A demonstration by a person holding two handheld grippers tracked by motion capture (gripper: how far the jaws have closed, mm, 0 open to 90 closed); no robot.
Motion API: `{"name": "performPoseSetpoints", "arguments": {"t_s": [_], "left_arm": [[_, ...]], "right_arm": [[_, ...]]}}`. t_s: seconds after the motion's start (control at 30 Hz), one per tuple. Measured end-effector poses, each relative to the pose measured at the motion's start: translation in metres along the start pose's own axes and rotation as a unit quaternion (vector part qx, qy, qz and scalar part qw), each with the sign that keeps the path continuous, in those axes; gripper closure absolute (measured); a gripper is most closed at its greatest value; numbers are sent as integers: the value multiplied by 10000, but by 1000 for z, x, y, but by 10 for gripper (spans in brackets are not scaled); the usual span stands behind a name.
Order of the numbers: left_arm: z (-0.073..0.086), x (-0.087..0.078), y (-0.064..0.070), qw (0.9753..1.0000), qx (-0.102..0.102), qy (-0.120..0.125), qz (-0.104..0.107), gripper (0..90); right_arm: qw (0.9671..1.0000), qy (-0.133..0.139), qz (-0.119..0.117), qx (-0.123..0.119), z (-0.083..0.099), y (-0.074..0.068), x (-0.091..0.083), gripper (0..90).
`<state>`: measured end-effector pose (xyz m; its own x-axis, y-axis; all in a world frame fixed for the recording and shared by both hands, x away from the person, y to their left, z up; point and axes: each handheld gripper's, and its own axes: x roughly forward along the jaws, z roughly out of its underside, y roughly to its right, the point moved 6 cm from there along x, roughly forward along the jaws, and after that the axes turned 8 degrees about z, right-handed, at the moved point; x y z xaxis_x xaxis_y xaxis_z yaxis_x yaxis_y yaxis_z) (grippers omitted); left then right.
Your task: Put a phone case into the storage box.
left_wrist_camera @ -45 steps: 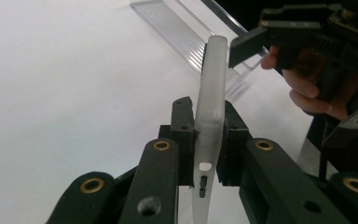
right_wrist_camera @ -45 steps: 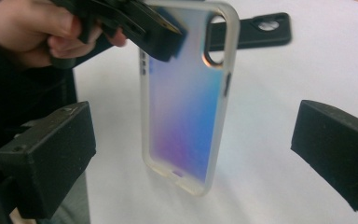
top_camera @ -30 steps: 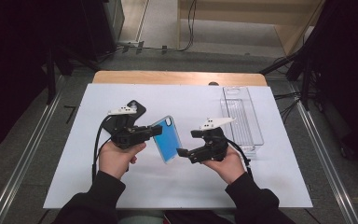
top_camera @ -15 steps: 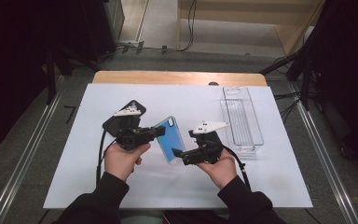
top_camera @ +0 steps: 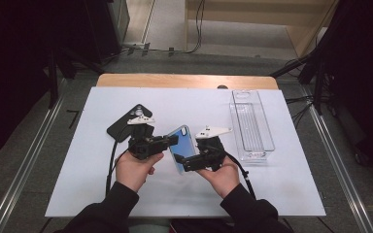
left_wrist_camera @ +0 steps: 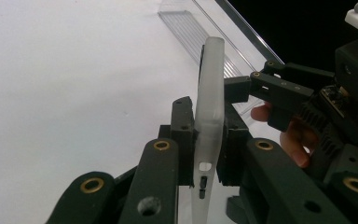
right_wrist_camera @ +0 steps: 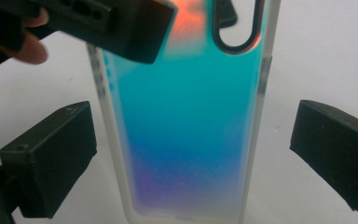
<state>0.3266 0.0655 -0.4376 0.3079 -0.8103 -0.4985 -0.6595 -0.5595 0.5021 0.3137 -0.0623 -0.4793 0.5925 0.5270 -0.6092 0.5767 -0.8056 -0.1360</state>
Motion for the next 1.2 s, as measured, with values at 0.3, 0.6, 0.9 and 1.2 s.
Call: {"name": "performPoseSetpoints", "arguments": {"t_s": [0.3, 0.6, 0.9, 1.2], "left_arm": [[6, 8, 6, 9999, 19, -105, 65, 807], [9, 14, 11, 9997, 2, -164, 191, 806], [8, 13, 11, 9997, 23, -133, 202, 805], [2, 6, 15, 9988, 155, -188, 428, 687]], "right_arm": [[9998, -71, 171, 81, 1, -2, 4, 0], [9999, 50, 100, 92, -1, -2, 2, 71], [9999, 146, 59, -35, -3, -3, -2, 151], [9999, 25, -12, -131, 0, -5, 0, 152]]}}
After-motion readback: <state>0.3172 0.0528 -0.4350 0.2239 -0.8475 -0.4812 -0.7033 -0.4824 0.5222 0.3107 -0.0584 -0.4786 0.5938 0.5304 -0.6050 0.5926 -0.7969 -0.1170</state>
